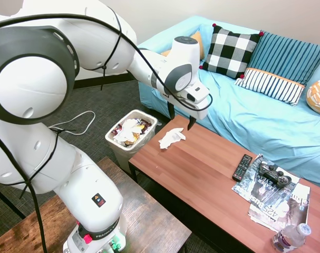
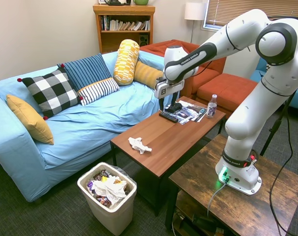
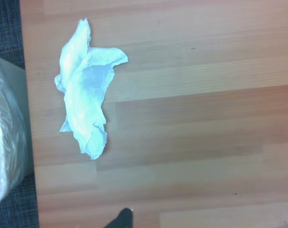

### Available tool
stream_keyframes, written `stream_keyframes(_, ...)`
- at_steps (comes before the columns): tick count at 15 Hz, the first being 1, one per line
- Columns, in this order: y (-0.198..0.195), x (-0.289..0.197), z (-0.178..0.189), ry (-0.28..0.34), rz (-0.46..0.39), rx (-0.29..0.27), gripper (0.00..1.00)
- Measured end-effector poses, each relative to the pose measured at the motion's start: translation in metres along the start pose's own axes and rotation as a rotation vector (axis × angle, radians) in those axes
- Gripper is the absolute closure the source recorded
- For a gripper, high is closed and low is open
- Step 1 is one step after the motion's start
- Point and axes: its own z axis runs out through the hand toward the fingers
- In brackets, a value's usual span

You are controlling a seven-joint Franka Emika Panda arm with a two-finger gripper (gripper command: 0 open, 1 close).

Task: Throw the tissue in the trash bin

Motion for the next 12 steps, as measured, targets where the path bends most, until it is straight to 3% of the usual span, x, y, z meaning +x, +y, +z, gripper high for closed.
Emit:
stream_keyframes(5,-0.013,0.005,0.023,-0.024,0.014,0.013,0.0)
stream_keyframes(8,-0.042,0.016,0.061,-0.023,0.019,0.026,0.0)
stream_keyframes(12,-0.089,0.025,0.131,-0.005,0.022,0.001,0.0)
